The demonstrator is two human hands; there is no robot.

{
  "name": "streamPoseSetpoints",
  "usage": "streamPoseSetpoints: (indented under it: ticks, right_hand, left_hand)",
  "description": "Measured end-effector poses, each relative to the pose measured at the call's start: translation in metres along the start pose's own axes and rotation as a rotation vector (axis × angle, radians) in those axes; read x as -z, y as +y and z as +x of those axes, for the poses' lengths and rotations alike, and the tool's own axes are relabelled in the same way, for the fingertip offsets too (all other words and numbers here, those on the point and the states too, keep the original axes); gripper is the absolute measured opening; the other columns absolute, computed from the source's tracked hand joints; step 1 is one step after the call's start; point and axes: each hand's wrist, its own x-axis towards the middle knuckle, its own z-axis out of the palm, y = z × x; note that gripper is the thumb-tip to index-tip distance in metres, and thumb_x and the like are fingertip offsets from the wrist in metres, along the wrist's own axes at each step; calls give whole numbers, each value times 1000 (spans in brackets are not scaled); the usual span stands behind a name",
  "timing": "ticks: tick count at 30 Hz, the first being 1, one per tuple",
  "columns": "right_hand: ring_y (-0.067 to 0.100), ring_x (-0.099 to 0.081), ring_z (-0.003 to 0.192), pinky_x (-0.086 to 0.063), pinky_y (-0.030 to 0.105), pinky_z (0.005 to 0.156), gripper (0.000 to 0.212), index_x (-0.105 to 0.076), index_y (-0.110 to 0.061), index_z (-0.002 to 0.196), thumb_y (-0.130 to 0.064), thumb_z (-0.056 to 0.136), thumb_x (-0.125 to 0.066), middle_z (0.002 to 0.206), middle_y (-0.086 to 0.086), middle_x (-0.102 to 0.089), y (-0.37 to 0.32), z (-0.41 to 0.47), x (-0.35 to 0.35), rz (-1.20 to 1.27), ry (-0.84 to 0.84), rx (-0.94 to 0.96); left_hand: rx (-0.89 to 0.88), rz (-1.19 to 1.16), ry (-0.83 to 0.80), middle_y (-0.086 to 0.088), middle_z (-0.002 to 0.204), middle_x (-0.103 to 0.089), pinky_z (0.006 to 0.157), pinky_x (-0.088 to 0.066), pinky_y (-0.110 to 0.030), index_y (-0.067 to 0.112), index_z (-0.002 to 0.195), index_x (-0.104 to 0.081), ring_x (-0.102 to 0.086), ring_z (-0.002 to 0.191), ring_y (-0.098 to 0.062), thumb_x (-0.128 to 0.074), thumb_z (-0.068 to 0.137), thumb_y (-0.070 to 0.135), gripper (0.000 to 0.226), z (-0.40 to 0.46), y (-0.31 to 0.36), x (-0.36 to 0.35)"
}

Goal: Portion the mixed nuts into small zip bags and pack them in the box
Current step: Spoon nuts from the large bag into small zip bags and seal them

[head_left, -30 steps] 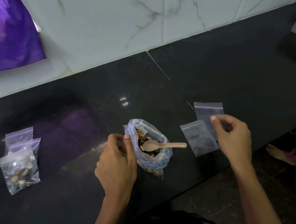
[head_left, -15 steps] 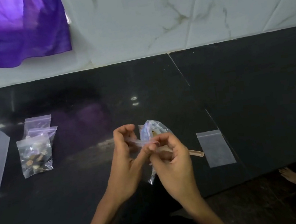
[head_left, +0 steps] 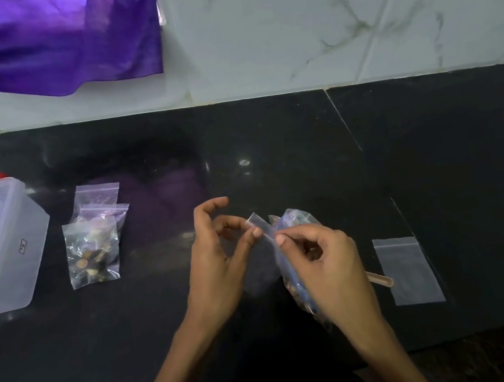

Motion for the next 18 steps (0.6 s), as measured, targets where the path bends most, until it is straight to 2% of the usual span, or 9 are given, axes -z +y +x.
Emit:
streamPoseSetpoints:
  ticks: [2, 4, 6, 8, 10, 13, 16, 18]
  right_hand:
    - [-2, -65, 80, -50, 14, 71, 7, -74, -26, 87, -23, 84, -68, 76, -17, -69, -1, 2, -4, 74, 8, -95]
    - [-5, -65, 76, -50, 13, 66, 8, -72, -30, 78, -23, 79, -73, 71, -21, -69, -3, 2, -8, 172, 70, -189]
    - [-2, -66, 74, -51, 13, 63, 7, -73, -27, 76, -22, 73, -77, 72, -19, -70, -5, 0, -13, 237, 121, -208]
    - [4, -68, 73, -53, 16, 64, 8, -74, -24, 76, -19, 70, -79, 72, -14, -72, -6, -4, -18, 257, 128, -180]
    - [7, -69, 71, -54, 17, 63, 9, -75, -22, 73, -15, 69, -80, 70, -9, -72, -7, -7, -22, 278, 99, -171]
    - [5, -69, 69, -52, 14, 63, 9, -74, -19, 72, -12, 70, -79, 69, -6, -73, -9, -7, -26, 278, -5, -187]
    - [6, -69, 67, -51, 14, 58, 4, -74, -16, 74, -18, 73, -77, 70, -4, -73, -10, -3, -24, 282, -147, -254]
    - [9, -70, 69, -52, 17, 56, 12, -73, -11, 77, -21, 74, -76, 73, 0, -74, -7, 0, -20, 301, -214, -339]
  left_hand:
    - [16, 133, 149, 18, 90, -54, 71, -38, -7, 33, 96, -46, -50, 85, 0, -75, 77, 28, 35, 0, 0, 0]
    - [101, 142, 200, 14, 80, -55, 62, -39, -10, 26, 81, -53, -49, 72, -2, -74, 76, 39, 25, -3, 2, 0]
    - [224, -17, 125, 6, 68, -65, 53, -42, -10, 19, 74, -62, -57, 60, -1, -73, 73, 44, 27, -7, 3, -1]
    - [272, -149, 38, 4, 72, -73, 58, -48, -10, 14, 78, -70, -67, 66, -2, -73, 69, 43, 31, -11, 6, -1]
    - [247, -211, 7, 3, 76, -75, 65, -52, -12, 12, 82, -73, -71, 72, -6, -73, 73, 35, 25, -15, 6, -3]
    - [215, -206, -3, 3, 75, -75, 66, -51, -12, 11, 81, -75, -71, 72, -6, -69, 84, 20, 11, -16, 2, -1]
    - [177, -223, -93, 1, 78, -75, 69, -54, -18, 10, 84, -76, -72, 76, -10, -63, 88, 18, 16, -18, 0, 1]
    - [158, -234, -138, 2, 79, -76, 68, -54, -17, 11, 86, -76, -72, 76, -9, -61, 87, 21, 18, -19, 1, 3]
